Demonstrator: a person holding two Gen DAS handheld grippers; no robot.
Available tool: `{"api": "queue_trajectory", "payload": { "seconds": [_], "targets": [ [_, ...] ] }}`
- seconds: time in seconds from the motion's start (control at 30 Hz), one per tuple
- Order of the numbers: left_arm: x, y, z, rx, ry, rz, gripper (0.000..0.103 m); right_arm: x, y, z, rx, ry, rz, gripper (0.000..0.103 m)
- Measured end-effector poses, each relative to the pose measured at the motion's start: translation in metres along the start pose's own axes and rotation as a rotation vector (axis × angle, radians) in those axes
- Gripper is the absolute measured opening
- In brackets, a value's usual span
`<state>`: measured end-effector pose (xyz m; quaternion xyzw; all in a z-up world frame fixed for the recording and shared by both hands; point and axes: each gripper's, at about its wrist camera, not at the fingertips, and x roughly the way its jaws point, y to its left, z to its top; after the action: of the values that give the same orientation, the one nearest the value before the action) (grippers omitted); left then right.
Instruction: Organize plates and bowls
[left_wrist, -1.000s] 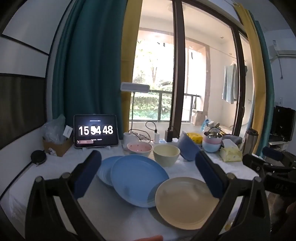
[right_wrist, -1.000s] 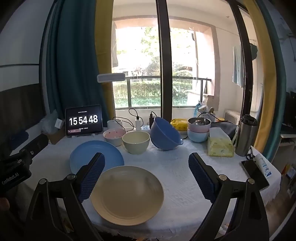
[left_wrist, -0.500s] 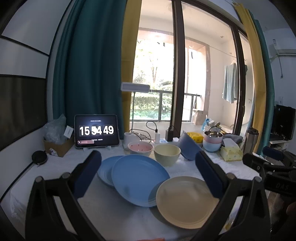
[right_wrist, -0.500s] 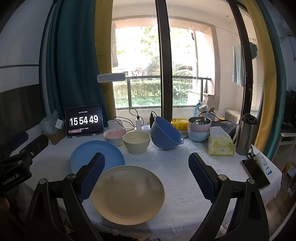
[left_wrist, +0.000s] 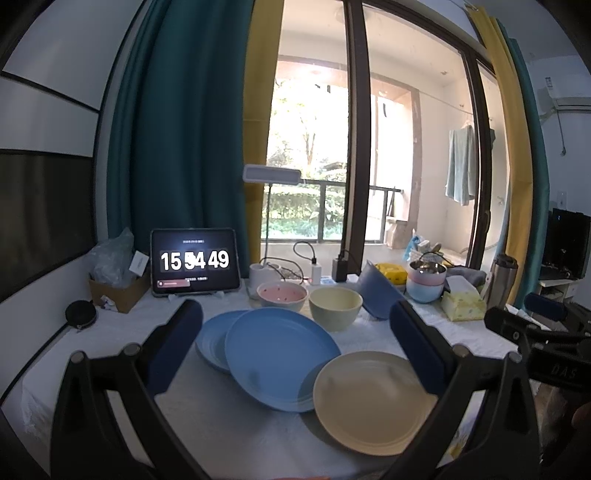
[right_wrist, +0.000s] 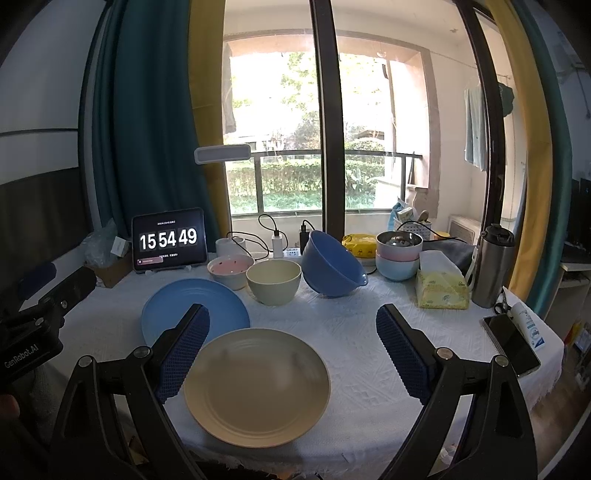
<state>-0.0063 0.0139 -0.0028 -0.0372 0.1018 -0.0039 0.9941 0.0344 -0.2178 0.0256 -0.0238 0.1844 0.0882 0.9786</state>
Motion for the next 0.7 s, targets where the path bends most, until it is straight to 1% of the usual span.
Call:
{"api": "queue_trajectory", "payload": {
  "seconds": [0.7],
  "targets": [
    [-0.0026,-0.0014,0.0006,0.008,-0.004,-0.001,0.102,-0.0008,0.0005,-0.0008,0.007,-0.004,0.000,0.094]
  ]
}}
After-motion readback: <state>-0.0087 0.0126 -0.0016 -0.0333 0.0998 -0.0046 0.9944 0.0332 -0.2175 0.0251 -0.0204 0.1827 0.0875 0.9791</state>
